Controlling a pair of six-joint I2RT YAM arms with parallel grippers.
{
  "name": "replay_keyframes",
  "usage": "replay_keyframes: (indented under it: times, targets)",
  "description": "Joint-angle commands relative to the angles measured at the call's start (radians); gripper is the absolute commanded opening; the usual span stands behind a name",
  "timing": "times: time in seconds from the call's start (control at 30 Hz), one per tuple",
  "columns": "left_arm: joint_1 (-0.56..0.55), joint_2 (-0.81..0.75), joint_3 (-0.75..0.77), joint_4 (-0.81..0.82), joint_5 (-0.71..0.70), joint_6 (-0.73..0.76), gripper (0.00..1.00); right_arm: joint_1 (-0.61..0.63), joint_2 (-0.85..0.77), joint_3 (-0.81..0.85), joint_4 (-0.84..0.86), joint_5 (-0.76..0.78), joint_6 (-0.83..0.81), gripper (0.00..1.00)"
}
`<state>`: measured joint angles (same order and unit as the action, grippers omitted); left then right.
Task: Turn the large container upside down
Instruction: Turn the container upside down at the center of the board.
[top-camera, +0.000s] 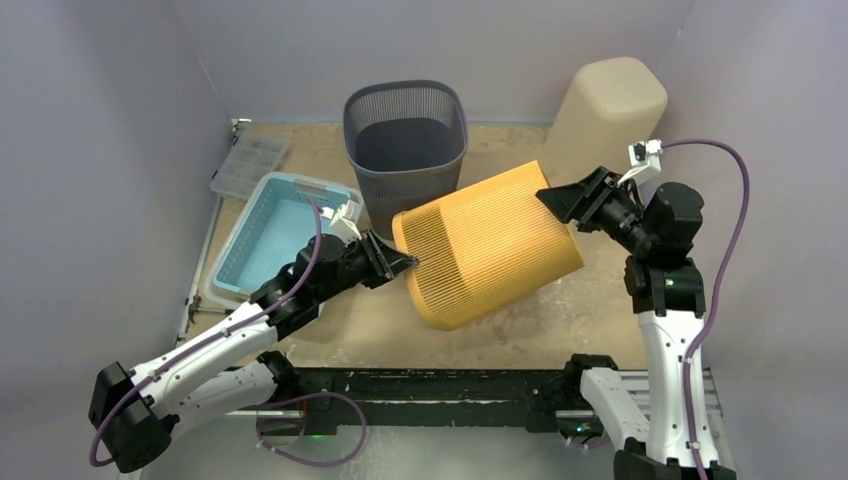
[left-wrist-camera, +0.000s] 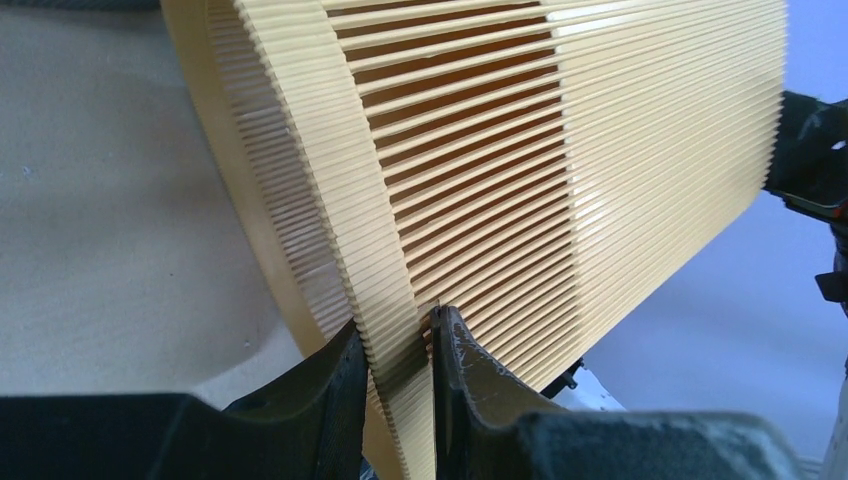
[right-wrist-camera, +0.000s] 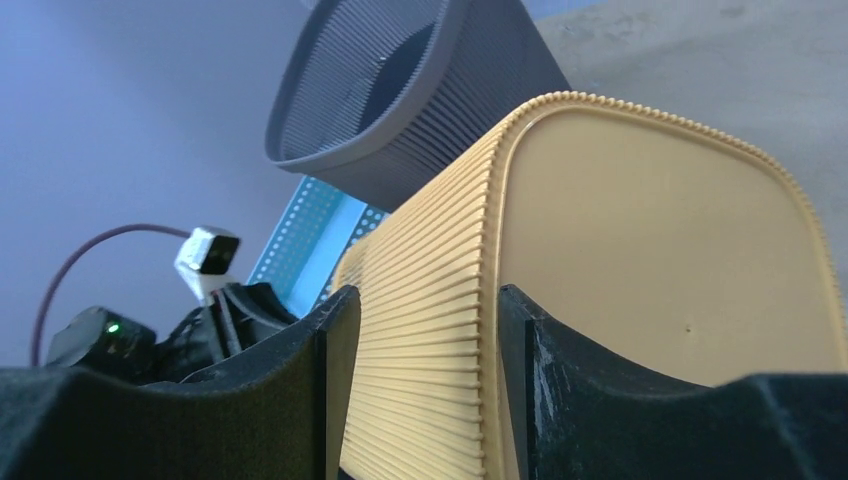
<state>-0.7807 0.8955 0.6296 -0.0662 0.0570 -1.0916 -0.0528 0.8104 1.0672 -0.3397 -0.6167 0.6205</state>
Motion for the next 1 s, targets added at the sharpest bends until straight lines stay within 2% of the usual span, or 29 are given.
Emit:
replay_keyframes:
  times: [0.0, 0.33, 0.6, 0.97]
  targets:
    - [-0.032, 0.060, -0.040, 0.045, 0.138, 0.048, 0.06, 0.055, -0.023, 0.050, -0.010, -0.335, 0.063, 0.55]
    - [-0.031, 0.086, -0.078, 0.100, 0.142, 0.026, 0.06, 0.054, -0.007, 0.064, -0.036, -0.385, 0.013, 0.58]
    - [-0.032, 0.124, -0.094, 0.108, 0.134, 0.031, 0.06, 0.054, 0.016, 0.049, -0.109, -0.350, -0.048, 0.59]
    - [-0.032, 0.139, -0.079, 0.091, 0.123, 0.048, 0.07, 0.054, 0.027, 0.004, -0.123, -0.322, -0.072, 0.59]
